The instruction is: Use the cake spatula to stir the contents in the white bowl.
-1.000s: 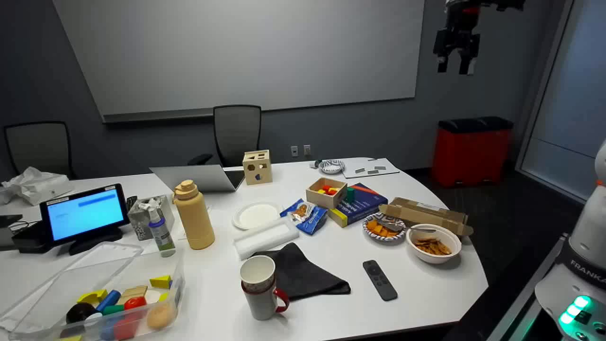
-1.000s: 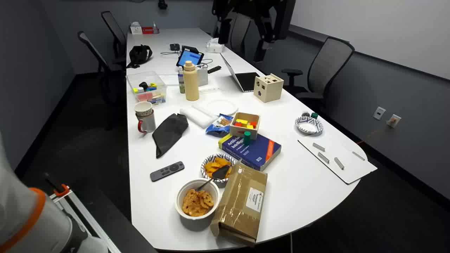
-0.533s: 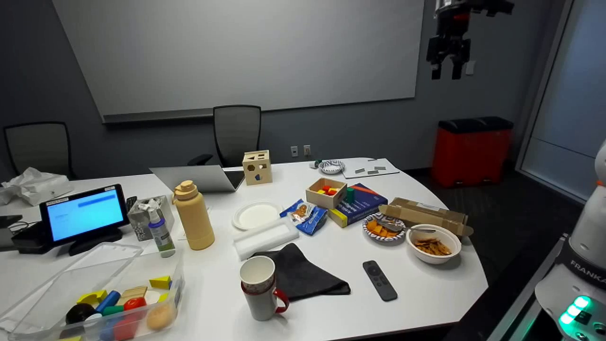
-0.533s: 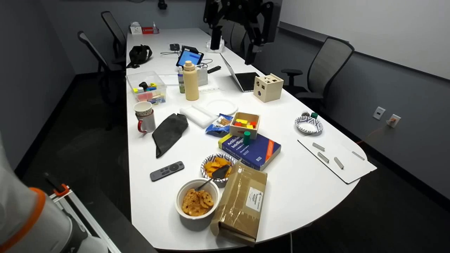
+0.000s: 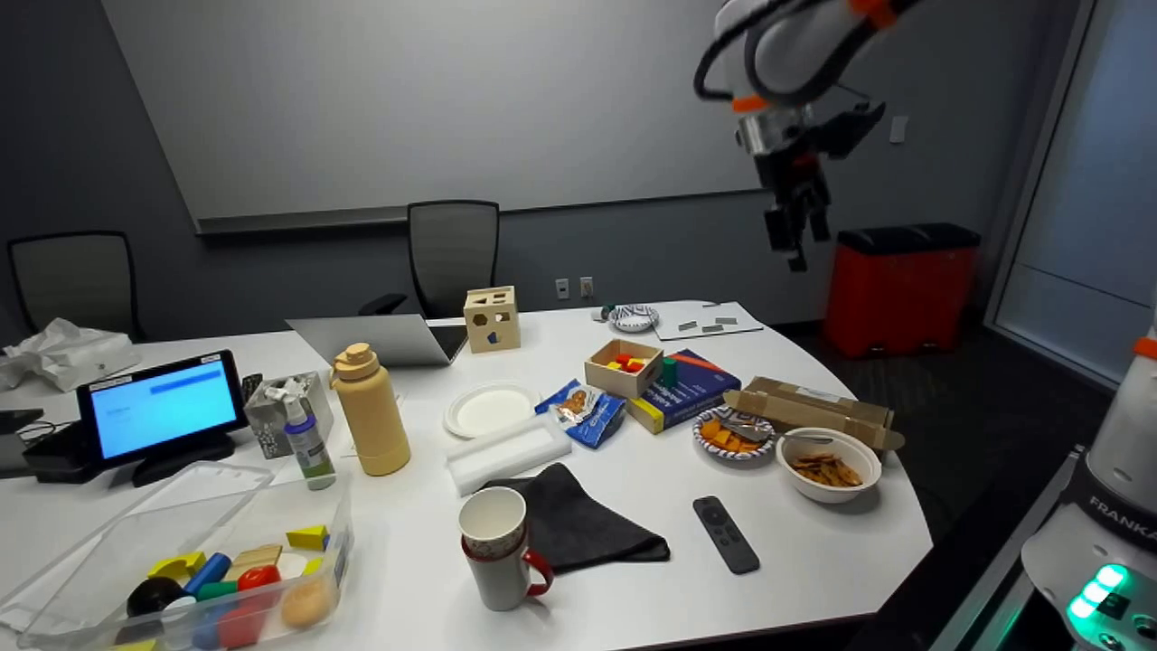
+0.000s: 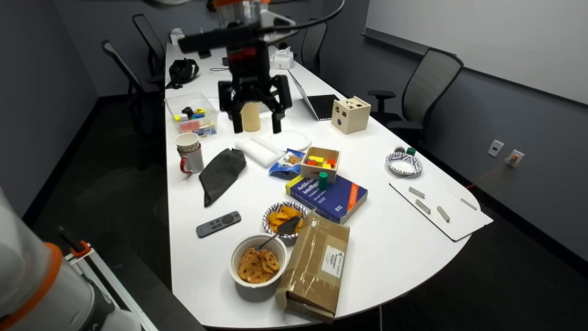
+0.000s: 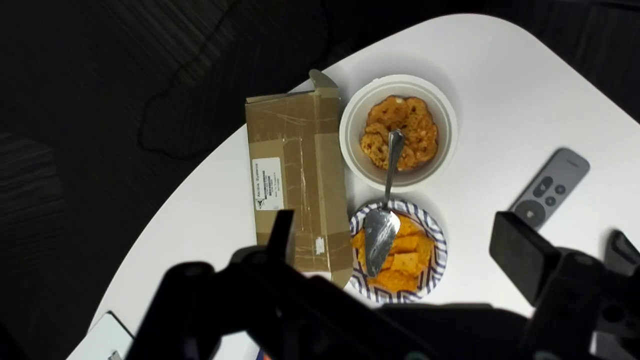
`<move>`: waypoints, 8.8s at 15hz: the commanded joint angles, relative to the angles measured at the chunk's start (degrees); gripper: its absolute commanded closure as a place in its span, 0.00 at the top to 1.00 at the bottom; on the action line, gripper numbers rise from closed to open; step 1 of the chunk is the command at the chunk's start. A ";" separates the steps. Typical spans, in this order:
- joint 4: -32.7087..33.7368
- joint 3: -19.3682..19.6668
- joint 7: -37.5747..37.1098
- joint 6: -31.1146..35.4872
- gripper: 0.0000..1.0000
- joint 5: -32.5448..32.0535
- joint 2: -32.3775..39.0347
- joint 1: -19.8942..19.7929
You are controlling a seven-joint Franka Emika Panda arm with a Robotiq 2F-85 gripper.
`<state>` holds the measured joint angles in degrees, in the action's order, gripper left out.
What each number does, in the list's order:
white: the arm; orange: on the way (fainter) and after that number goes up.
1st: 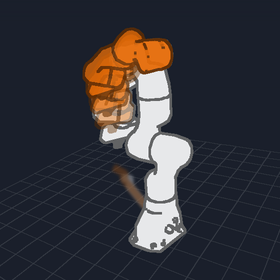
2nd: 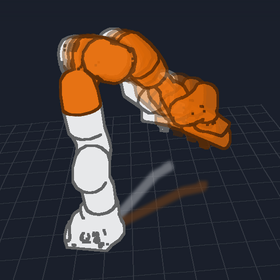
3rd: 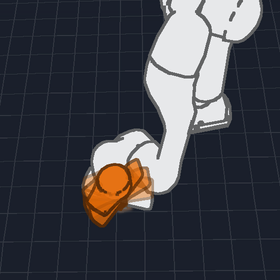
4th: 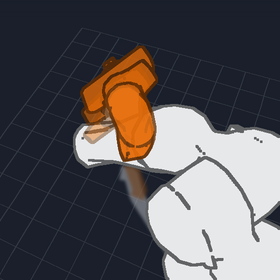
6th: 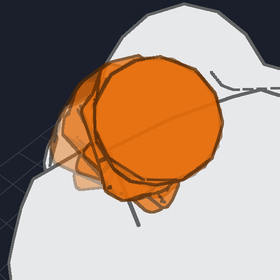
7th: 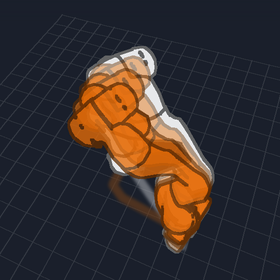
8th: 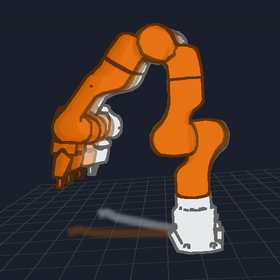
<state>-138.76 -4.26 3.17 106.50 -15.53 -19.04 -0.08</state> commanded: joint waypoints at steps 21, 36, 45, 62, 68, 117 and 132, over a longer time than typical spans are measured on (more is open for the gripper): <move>-19.16 0.44 -58.84 39.70 1.00 -56.05 28.43 -3.75; -7.66 2.92 -70.49 37.37 1.00 -61.03 44.10 1.00; -5.12 4.29 -70.00 35.85 1.00 -60.50 46.95 1.77; -4.85 3.95 -69.26 35.24 0.00 -59.61 47.61 2.17; -5.55 3.05 -65.35 35.02 0.01 -55.89 45.93 1.65; -5.59 6.38 0.36 0.52 0.01 7.66 33.76 -2.12; -5.43 6.90 7.25 -7.11 0.01 13.28 26.53 -3.94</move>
<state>-142.94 2.05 7.43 98.07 -4.47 8.24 -2.88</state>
